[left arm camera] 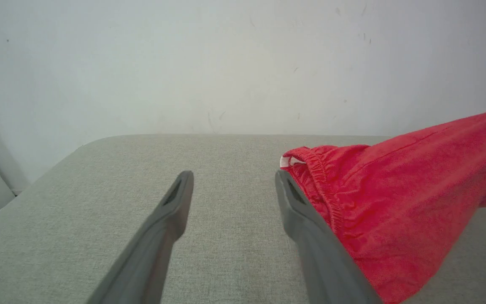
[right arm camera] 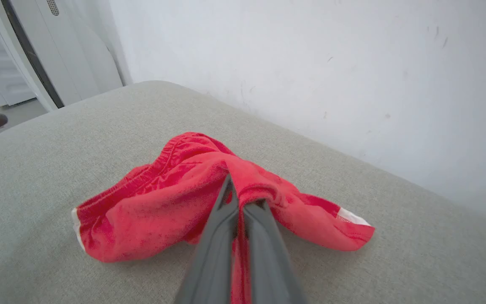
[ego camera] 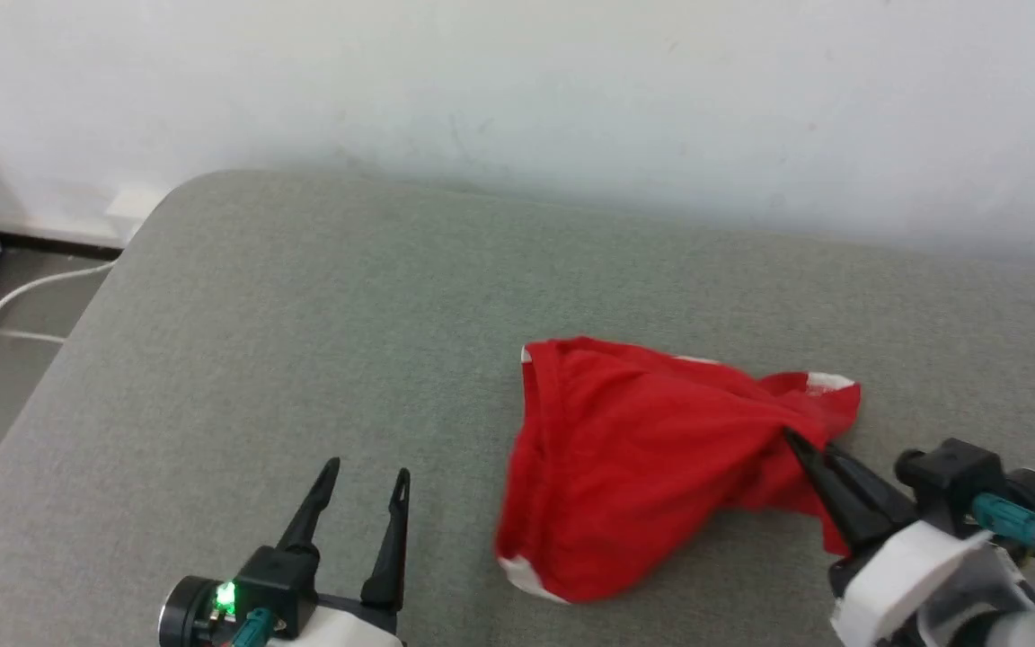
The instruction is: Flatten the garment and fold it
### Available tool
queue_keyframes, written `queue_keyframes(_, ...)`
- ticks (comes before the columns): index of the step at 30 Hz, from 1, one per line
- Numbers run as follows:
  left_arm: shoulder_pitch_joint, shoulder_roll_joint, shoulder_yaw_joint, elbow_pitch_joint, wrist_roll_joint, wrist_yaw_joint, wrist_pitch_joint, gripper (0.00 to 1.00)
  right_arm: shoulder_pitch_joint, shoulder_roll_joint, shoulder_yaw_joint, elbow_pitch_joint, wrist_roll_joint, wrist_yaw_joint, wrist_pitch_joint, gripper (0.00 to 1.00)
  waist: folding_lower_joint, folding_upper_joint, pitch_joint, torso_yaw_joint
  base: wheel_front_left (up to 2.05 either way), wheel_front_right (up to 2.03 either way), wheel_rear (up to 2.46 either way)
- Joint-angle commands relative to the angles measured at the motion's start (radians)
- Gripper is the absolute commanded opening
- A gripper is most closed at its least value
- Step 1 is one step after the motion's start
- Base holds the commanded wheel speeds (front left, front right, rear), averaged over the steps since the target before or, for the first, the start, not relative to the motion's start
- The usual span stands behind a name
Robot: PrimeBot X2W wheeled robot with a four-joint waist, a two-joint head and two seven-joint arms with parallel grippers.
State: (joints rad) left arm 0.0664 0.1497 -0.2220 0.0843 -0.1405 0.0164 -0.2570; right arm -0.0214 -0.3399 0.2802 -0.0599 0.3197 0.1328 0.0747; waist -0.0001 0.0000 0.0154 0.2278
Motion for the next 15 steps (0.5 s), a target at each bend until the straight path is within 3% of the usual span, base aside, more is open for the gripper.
queue_keyframes(1, 0.012, -0.010, 0.004, 0.002, 0.013, -0.010, -0.005, 1.00, 0.032, -0.008, -0.030, -0.056, -0.017, -0.002, 0.034, 0.00, 0.0001, 0.0000, -0.028, -0.039, 0.00, 0.00, 0.00)
queue_keyframes(8, 0.000, -0.036, -0.001, 0.008, 0.033, -0.038, -0.005, 1.00, 0.090, -0.022, -0.127, -0.249, -0.037, -0.002, 0.294, 0.00, 0.0001, 0.0000, 0.007, -0.015, 0.00, 0.00, 0.00)
queue_keyframes(11, -0.018, -0.048, -0.006, 0.014, 0.039, -0.050, -0.005, 1.00, 0.037, -0.052, -0.138, -0.232, -0.053, -0.002, 0.369, 0.00, 0.0001, 0.0000, 0.040, 0.017, 0.00, 0.00, 0.00)
queue_keyframes(15, -0.048, -0.063, -0.015, 0.024, 0.045, -0.062, -0.005, 1.00, -0.078, -0.103, -0.122, -0.112, -0.044, -0.002, 0.418, 0.00, 0.0001, 0.0000, 0.084, 0.069, 0.00, 0.00, 0.00)
